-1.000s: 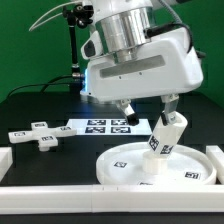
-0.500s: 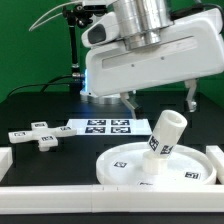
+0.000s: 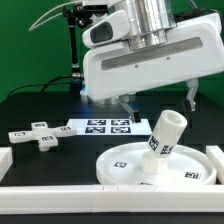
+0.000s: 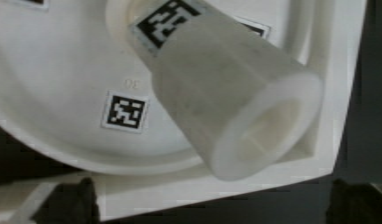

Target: Assemble round table

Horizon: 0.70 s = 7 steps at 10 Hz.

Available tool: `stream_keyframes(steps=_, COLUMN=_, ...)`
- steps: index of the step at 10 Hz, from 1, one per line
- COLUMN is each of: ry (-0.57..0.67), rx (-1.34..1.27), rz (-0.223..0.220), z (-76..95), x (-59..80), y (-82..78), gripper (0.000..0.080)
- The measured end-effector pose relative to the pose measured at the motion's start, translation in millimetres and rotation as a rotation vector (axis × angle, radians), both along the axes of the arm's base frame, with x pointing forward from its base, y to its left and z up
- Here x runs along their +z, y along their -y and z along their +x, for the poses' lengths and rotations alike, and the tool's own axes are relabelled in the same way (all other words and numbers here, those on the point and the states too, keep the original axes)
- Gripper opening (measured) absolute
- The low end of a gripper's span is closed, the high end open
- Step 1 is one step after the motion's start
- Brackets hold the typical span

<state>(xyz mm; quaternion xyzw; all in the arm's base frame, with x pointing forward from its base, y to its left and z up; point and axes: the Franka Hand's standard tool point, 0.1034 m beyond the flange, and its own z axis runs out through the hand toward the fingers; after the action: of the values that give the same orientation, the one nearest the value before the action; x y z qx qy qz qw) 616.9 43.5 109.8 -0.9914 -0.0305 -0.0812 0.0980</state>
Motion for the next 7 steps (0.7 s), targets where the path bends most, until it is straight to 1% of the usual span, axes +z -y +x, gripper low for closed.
stream_keyframes(steps=2, ry=0.033, rx=0.235, rz=-0.063, z=0.1, x=-2.8, y=-2.1, gripper=0.0649)
stream_keyframes(steps=3, ry=0.046, rx=0.328, rz=-0.086, z=-0.5, x=-4.6, y=-4.1, gripper=0.0649)
stream_keyframes(steps=5, ry=0.067, rx=0.434, rz=-0.117, z=2.4, x=-1.9, y=-4.7, gripper=0.0649)
stream_keyframes(steps=7, ry=0.05, rx=0.5, rz=-0.117, z=7.3, x=9.2, y=-8.1, gripper=0.0649)
